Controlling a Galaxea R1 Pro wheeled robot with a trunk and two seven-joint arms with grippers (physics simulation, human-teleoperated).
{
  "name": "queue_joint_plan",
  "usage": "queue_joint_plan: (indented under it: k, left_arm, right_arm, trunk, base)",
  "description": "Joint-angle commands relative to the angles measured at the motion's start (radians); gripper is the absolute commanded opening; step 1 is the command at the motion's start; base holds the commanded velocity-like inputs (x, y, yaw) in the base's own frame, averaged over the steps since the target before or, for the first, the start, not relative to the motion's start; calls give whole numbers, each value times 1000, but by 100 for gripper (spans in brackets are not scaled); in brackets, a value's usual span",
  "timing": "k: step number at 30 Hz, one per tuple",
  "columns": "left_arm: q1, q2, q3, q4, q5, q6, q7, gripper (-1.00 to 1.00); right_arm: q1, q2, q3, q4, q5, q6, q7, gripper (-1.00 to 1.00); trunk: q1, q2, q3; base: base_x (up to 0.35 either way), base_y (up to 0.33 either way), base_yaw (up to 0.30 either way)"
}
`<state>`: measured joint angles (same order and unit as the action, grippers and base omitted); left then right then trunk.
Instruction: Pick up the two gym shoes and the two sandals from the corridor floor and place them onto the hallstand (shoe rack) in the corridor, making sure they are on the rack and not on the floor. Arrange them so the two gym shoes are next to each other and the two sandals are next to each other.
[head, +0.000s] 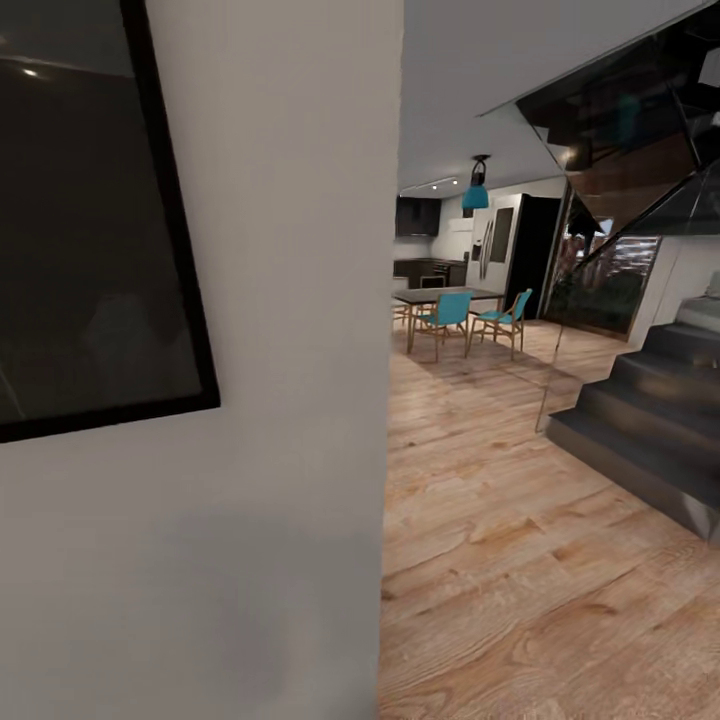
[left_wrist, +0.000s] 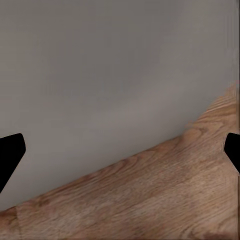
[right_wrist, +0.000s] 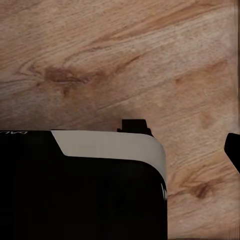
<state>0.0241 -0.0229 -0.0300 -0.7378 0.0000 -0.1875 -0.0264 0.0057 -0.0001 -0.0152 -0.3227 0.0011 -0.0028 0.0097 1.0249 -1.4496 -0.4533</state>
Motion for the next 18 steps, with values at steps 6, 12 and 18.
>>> queue_joint_plan:
  k: [6, 12, 18]
  left_arm:
    - [2, 0, 2, -2, -1, -3, -3, 100]
    - [2, 0, 1, -2, -1, -3, -3, 100]
    - [2, 0, 1, -1, 0, -3, -3, 100]
  right_arm:
    - [0, 0, -2, 5, 0, 0, 0, 100]
    - [0, 0, 2, 7, 4, 0, 0, 100]
    - [0, 0, 0, 5, 2, -1, -4, 100]
  trunk:
    - [0, 0, -1]
    - [0, 0, -1]
    - [0, 0, -1]
  base:
    - [0, -6, -204]
    - [0, 0, -33]
    - [0, 0, -5]
